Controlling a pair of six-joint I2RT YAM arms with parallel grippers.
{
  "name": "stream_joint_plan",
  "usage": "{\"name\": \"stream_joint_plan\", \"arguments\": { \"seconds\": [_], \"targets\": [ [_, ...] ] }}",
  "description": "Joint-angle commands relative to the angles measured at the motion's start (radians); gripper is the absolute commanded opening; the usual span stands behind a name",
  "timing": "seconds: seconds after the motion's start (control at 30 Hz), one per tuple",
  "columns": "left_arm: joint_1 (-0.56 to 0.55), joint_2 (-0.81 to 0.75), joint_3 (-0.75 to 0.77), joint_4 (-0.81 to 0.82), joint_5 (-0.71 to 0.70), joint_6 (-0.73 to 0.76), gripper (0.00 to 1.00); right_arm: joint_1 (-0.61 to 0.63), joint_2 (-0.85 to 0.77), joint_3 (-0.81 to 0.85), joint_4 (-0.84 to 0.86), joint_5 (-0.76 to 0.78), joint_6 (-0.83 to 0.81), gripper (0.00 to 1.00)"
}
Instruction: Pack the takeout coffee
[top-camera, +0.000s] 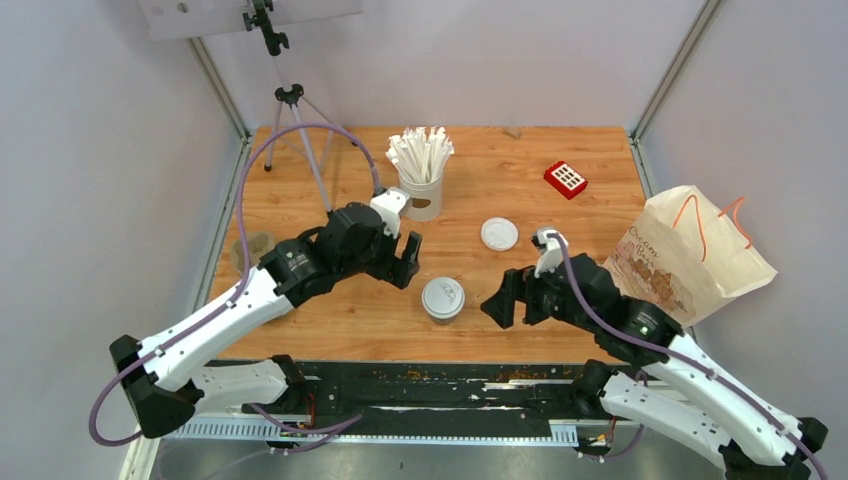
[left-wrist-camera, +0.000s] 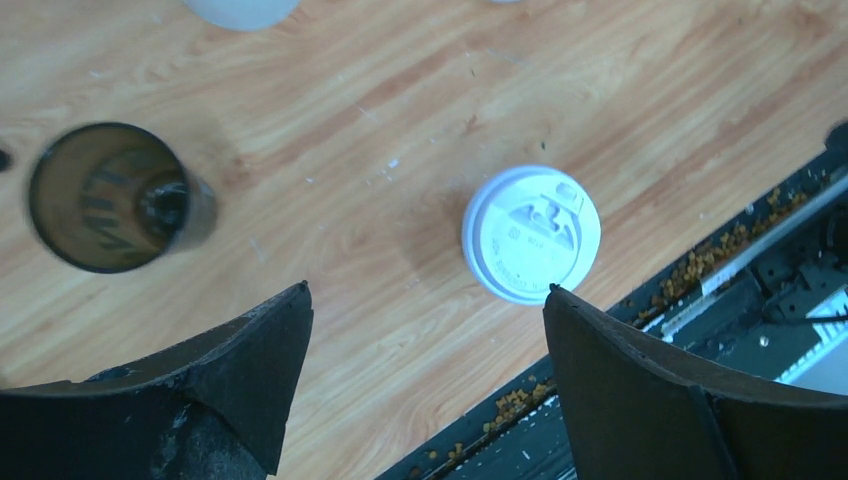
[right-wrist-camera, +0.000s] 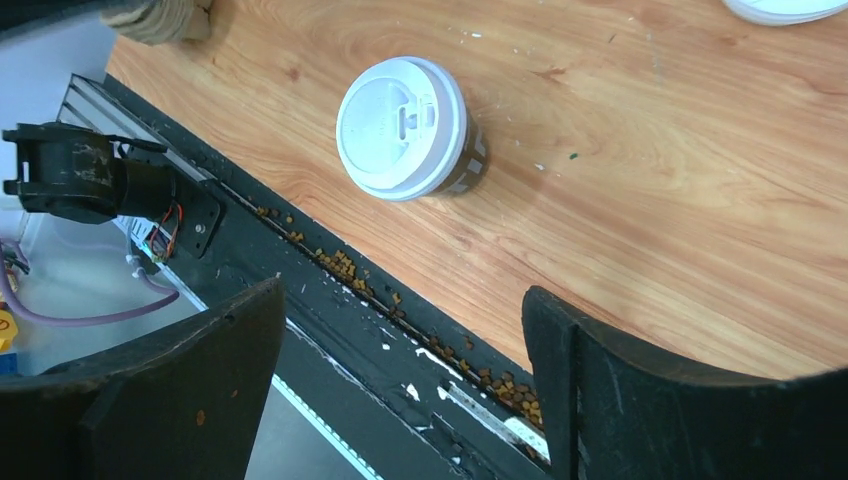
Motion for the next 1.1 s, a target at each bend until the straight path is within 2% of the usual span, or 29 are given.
{"name": "stream_joint_plan", "arguments": {
  "seconds": [0.0, 0.2, 0.47, 0.67, 0.8, 1.07],
  "targets": [
    [0.002, -0.096, -0.199, 0.310, 0.118, -0.027, 0.91, 0.004, 0.129, -0.017, 0.211, -0.071, -0.056, 0.84],
    [0.002, -0.159, -0.406, 0.490, 0.102, -0.077, 0.84, -0.003, 0.314, 0.001, 0.299, -0.084, -0.146, 0.68],
    [0.002, -0.101, -0.463, 0.565, 0.119, -0.073, 0.73, -0.091, 0.451, 0.009, 0.359, -0.127, -0.176, 0.51],
    [0.002, -0.041, -0.500, 0.674, 0.206, -0.098, 0.62, -0.106, 0.508, 0.038, 0.353, -0.158, -0.209, 0.44],
    [0.002, 0.000, -0.508, 0.678, 0.201, -0.099, 0.61, -0.109, 0.530, 0.047, 0.365, -0.173, -0.215, 0.44],
    [0.002, 0.044, -0.519, 0.673, 0.210, -0.083, 0.58, -0.110, 0.615, 0.109, 0.319, -0.172, -0.245, 0.36]
  ]
}}
